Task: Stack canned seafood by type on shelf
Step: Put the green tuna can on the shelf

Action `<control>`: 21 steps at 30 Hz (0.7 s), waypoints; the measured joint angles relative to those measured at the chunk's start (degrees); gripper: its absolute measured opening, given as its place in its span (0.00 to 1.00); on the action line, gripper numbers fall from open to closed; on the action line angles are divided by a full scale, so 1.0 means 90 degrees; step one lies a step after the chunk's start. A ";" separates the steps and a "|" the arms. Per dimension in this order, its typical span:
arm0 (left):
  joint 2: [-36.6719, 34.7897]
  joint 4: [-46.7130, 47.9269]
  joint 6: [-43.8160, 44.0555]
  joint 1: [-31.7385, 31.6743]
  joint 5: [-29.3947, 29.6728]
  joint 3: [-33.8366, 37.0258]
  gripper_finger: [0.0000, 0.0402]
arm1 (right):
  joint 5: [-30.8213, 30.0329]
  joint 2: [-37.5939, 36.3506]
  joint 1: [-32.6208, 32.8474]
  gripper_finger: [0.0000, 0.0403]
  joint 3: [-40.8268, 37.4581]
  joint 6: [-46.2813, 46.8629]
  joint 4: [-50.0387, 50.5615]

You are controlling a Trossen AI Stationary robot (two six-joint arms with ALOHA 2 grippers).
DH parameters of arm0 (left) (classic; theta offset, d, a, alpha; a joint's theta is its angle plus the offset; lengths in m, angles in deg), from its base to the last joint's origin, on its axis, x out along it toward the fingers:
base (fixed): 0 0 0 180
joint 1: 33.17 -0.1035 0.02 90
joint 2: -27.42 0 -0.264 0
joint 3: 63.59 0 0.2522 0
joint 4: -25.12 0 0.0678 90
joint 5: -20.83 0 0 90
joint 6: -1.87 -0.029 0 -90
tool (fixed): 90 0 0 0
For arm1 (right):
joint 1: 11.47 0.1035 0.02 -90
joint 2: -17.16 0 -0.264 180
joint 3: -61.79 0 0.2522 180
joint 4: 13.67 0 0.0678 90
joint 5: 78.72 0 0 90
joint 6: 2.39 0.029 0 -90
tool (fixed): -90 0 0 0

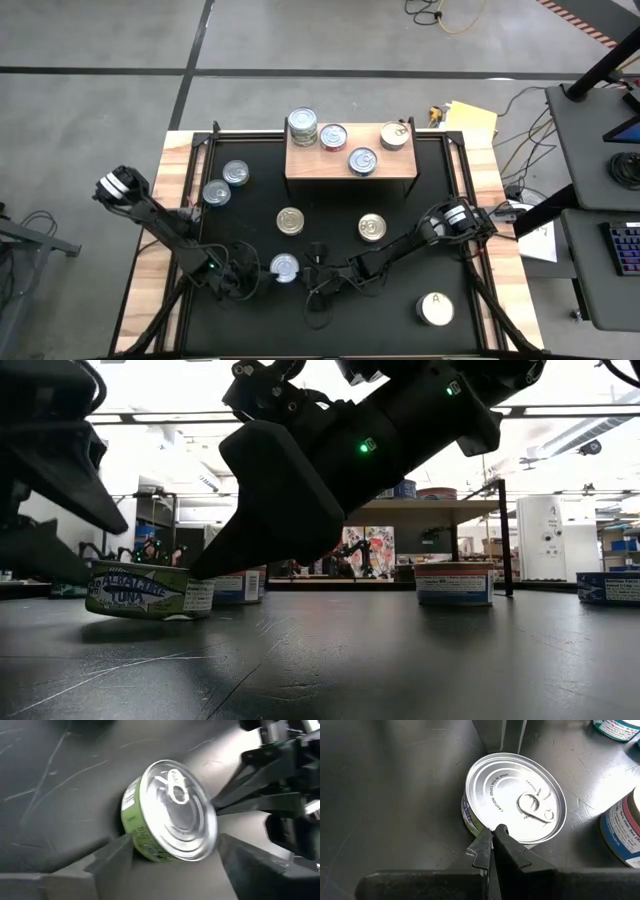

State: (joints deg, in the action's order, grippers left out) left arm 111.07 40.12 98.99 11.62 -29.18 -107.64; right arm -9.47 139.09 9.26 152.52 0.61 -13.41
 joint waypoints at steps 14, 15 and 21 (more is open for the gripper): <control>0.0680 -0.0878 -0.0322 -0.0231 -0.0005 0.0000 0.82 | 0.0022 0.0000 0.0002 0.02 -0.0022 -0.0014 0.0137; 0.0689 -0.0956 -0.0422 -0.0246 -0.0006 0.0000 0.82 | 0.0022 0.0000 0.0002 0.02 -0.0024 -0.0014 0.0141; 0.0677 -0.1233 -0.0784 -0.0346 -0.0001 0.0000 0.81 | 0.0048 0.0002 0.0011 0.02 -0.0034 -0.0014 0.0165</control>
State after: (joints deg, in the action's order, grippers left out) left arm 117.16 29.02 91.93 8.51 -29.19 -107.64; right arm -9.04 139.11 9.36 152.21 0.49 -11.92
